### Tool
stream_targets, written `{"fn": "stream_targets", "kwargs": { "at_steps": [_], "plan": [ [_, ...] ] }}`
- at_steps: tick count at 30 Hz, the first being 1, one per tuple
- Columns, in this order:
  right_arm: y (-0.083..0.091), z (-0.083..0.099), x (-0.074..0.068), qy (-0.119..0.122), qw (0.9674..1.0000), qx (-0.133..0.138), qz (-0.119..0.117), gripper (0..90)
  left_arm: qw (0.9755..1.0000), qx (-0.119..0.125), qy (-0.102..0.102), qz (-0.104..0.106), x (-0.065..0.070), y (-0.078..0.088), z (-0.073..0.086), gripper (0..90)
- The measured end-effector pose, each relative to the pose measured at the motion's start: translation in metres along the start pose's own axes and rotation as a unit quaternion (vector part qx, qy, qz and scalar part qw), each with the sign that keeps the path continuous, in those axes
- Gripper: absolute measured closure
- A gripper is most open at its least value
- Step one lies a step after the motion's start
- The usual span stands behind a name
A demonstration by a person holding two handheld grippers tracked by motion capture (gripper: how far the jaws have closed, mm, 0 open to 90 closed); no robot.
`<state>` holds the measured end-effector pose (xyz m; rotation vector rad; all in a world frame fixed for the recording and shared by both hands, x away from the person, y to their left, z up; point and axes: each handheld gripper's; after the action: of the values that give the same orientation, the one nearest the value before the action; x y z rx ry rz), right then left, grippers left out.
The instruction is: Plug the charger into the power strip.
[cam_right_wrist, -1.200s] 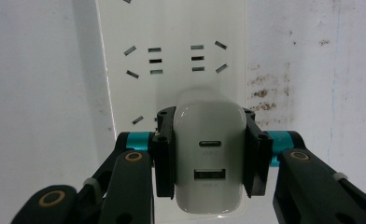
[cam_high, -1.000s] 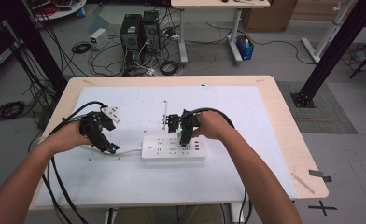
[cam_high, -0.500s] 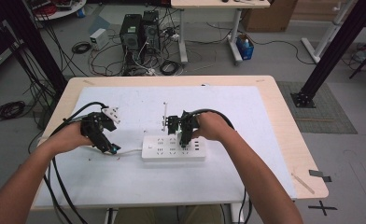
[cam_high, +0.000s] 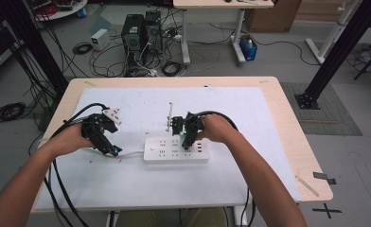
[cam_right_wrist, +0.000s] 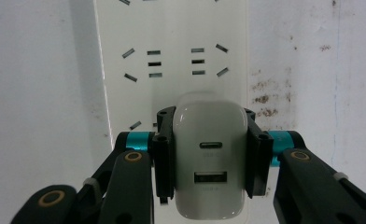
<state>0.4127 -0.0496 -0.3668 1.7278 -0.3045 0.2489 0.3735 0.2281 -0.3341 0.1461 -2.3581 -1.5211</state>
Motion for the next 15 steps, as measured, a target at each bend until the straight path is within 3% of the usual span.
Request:
{"fn": "stream_targets", "kwargs": {
  "at_steps": [6, 7, 13, 15],
  "plan": [
    [0.000, 0.000, 0.001, -0.001, 1.0000, -0.001, -0.001, 61.2, 1.0000, -0.002, 0.000, -0.003, 0.000, 0.004, 0.002, 16.7],
    [-0.001, 0.002, 0.002, -0.018, 0.9998, 0.001, 0.007, 51.9, 1.0000, 0.001, 0.002, -0.003, 0.001, 0.004, 0.002, 16.7],
    [0.008, 0.008, 0.013, -0.075, 0.9969, 0.023, 0.004, 32.3, 0.9999, 0.008, 0.006, -0.004, 0.000, 0.006, 0.004, 16.7],
    [0.011, 0.009, 0.016, -0.082, 0.9962, 0.028, 0.002, 31.1, 0.9999, 0.010, 0.006, -0.004, 0.000, 0.006, 0.003, 16.7]
  ]
}}
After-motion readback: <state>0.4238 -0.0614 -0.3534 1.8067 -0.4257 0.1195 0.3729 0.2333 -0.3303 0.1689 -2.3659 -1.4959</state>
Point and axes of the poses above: each handheld gripper's, and its own axes: y roughly backward along the jaws, z roughly out of its underside, x roughly to its right, and after that the axes turned 15 degrees about z, right-handed
